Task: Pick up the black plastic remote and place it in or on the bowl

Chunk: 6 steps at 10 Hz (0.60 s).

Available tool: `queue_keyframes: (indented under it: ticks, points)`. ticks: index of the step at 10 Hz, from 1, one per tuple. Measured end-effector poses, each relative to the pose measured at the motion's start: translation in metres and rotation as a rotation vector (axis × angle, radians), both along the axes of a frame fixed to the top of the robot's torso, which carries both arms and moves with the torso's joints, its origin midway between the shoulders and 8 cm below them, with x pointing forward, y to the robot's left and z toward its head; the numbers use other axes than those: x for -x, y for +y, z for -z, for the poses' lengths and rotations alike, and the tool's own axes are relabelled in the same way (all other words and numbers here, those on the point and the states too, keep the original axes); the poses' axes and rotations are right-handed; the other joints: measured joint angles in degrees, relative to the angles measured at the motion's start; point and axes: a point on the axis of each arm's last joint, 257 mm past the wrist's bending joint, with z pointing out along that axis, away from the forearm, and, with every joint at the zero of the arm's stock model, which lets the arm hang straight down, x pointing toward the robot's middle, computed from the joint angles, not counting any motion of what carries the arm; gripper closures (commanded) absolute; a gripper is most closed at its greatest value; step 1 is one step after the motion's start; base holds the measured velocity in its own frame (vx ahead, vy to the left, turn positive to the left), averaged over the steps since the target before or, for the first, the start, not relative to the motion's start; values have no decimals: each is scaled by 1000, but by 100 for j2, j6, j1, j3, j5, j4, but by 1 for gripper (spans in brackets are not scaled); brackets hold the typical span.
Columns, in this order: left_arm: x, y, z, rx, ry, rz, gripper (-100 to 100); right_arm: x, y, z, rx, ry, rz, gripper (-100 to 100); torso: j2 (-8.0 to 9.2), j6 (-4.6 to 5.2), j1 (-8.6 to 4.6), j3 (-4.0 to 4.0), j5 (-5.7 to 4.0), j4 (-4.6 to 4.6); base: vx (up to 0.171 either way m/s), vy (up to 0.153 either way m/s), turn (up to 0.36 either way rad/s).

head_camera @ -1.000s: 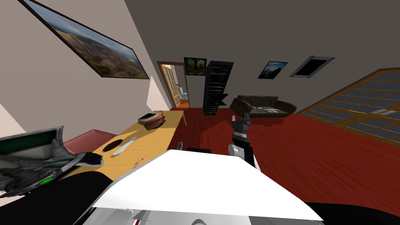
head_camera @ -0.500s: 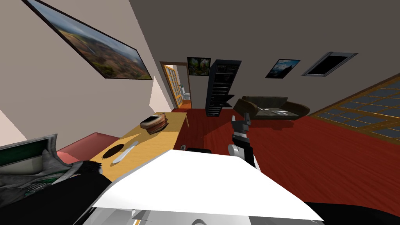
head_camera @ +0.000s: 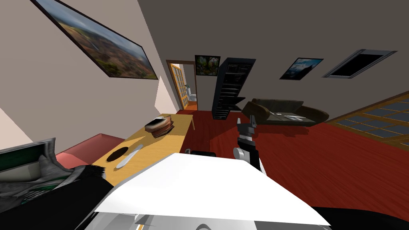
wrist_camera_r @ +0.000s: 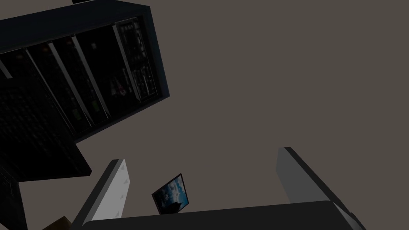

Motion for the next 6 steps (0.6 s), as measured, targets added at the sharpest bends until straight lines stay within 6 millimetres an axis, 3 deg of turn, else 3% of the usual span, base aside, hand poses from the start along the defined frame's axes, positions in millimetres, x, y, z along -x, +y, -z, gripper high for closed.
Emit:
queue_keyframes:
  ticks: [2,3,4,6]
  points:
    - [0,0,0,0,0,0,-100,0,0,0,0,0,0,0,3,0,-1,2,0,1,0,0,0]
    - [0,0,0,0,0,0,0,0,0,0,0,0,0,0,3,0,-2,2,0,1,0,0,0]
    - [0,0,0,0,0,0,-100,0,0,0,0,0,0,0,3,0,-2,2,0,1,-17,-26,0]
    - [-7,13,-16,-5,5,2,-100,0,0,0,0,0,0,0,8,0,-19,5,-5,2,-20,-60,8]
